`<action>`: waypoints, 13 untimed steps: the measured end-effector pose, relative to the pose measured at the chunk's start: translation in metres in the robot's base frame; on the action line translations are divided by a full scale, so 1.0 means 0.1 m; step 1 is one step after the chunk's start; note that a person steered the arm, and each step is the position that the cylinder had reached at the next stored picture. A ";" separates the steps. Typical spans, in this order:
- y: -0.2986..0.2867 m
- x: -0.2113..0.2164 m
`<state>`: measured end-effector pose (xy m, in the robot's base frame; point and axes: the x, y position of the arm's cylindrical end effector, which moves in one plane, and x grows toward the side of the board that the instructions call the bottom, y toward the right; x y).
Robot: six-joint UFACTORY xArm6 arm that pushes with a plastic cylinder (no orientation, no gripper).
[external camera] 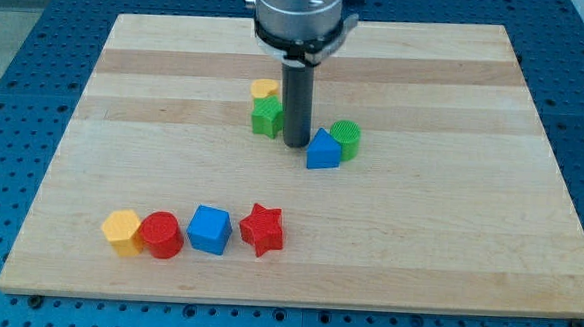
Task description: Push green circle closer to red star
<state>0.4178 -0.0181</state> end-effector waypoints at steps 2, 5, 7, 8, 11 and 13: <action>0.60 -0.22; 0.70 0.36; 0.67 0.92; 0.67 1.20; 1.71 1.37; 1.22 1.67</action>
<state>0.5852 0.1041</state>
